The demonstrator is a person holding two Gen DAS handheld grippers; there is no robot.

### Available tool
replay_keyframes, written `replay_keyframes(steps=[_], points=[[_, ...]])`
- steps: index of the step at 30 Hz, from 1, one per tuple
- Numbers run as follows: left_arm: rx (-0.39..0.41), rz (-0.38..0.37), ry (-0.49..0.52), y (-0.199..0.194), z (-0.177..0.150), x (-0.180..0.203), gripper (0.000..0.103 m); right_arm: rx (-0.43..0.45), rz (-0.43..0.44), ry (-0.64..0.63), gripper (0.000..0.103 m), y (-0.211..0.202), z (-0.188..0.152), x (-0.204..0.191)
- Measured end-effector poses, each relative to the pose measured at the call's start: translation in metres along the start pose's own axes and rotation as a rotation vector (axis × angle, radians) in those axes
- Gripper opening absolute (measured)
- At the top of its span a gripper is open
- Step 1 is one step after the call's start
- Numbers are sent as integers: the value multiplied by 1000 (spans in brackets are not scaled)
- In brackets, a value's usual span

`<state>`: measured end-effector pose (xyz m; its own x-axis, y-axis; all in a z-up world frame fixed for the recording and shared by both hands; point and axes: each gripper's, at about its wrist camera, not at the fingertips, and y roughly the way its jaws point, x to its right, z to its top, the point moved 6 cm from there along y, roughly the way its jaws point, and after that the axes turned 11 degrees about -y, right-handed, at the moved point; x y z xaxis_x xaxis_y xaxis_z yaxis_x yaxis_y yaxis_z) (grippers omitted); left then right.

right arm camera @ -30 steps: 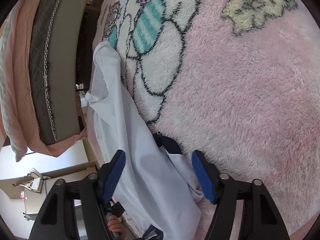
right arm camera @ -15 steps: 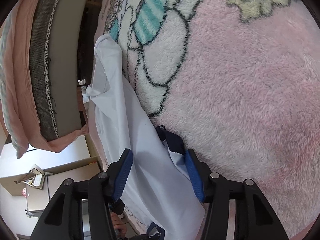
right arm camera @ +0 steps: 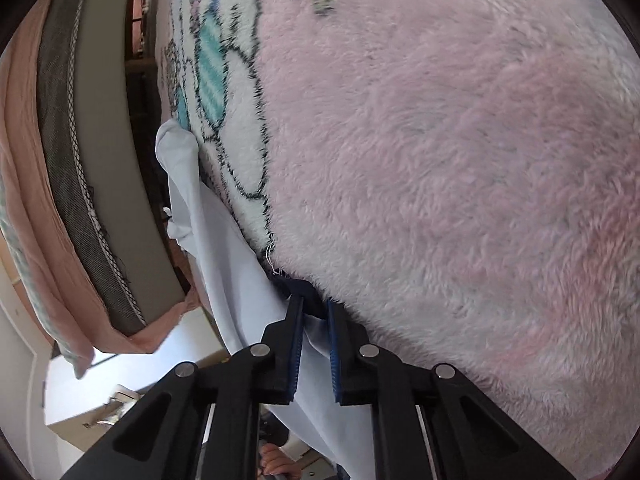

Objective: Fold clothes

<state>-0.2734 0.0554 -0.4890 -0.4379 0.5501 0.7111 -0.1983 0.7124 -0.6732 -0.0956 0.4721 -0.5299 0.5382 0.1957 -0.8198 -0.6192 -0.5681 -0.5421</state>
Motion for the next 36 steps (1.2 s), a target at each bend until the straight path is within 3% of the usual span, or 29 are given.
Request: replay_keyframes(steps=[4,8,19,22,24,25,27,28,29,31,36], points=[[17,-4,1,-5,1,0,26,9,-62,-85,4,0,1,-13],[18,-25,8,-8,0,2,18,26,-37,-115,3,-5,4,-23],[-8,-36,-8,-4,-1,1,17,129,4,-145,3,-38,20,-38],[-17,-30,-9,-1,-1,1,17,152,-34,-165,3,-47,25,-37],[-27,-32,-8,1,-2,1,17,117,-85,-198,3,-45,21,-33],[-32,-33,-7,1,-2,2,17,94,-75,-188,6,-42,17,-30],[-32,-32,-7,1,-3,2,17,47,-55,-167,29,-34,10,-25],[-31,-31,-7,1,-3,2,17,27,-45,-153,60,-31,5,-21],[-33,-33,-9,1,-3,2,17,-7,-38,-153,75,-28,0,-18],[-36,-38,-13,2,-2,1,17,-110,-34,-209,75,-24,-11,-14],[-45,-47,-20,2,-2,0,17,-131,24,-185,75,-19,-13,-16]])
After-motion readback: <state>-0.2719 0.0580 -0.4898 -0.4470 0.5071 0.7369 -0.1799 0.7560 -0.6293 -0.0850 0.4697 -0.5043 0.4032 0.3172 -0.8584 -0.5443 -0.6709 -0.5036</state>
